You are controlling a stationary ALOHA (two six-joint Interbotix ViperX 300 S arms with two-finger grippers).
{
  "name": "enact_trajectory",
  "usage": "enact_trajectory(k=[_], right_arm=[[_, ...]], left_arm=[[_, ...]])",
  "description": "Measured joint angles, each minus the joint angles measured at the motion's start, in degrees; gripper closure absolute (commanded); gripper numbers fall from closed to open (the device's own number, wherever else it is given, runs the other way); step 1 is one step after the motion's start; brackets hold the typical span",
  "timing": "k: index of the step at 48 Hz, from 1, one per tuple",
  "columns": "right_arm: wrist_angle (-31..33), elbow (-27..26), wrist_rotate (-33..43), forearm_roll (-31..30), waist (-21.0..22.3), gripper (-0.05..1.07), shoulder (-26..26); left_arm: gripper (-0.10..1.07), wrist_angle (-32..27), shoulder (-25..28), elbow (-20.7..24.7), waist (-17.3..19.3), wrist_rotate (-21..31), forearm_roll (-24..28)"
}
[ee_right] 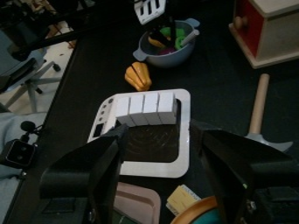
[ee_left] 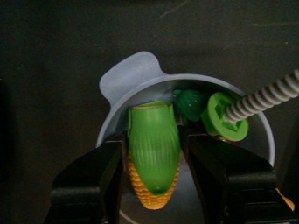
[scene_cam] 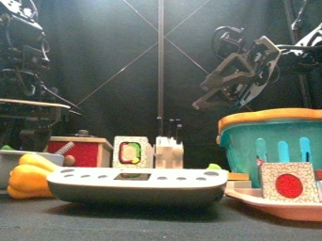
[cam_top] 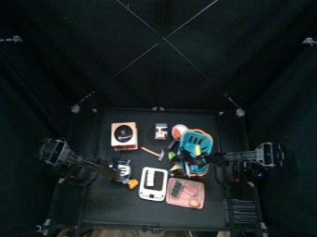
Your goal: Grab corn
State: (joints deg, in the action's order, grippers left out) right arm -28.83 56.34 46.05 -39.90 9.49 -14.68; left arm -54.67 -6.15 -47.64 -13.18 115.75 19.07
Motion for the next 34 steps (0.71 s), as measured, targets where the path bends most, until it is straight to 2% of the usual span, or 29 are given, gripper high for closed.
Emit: enact_trajectory(k=[13, 18, 34], right_arm=[[0.09, 0.00, 0.00, 0.00, 0.00, 0.12, 0.09], [0.09, 0.00, 0.00, 0.00, 0.00, 0.12, 0.09], [0.00, 0.00, 0.09, 0.09, 0.00, 0.12, 0.09]], left_arm=[[0.26, -6.42, -2.46, 2.29, -0.26, -0.09, 0.00], [0.26, -8.00, -3.08, 3.34, -1.41, -0.09, 0.44], [0.26, -9.67, -3.78, 4.92, -4.22, -0.09, 2.81]])
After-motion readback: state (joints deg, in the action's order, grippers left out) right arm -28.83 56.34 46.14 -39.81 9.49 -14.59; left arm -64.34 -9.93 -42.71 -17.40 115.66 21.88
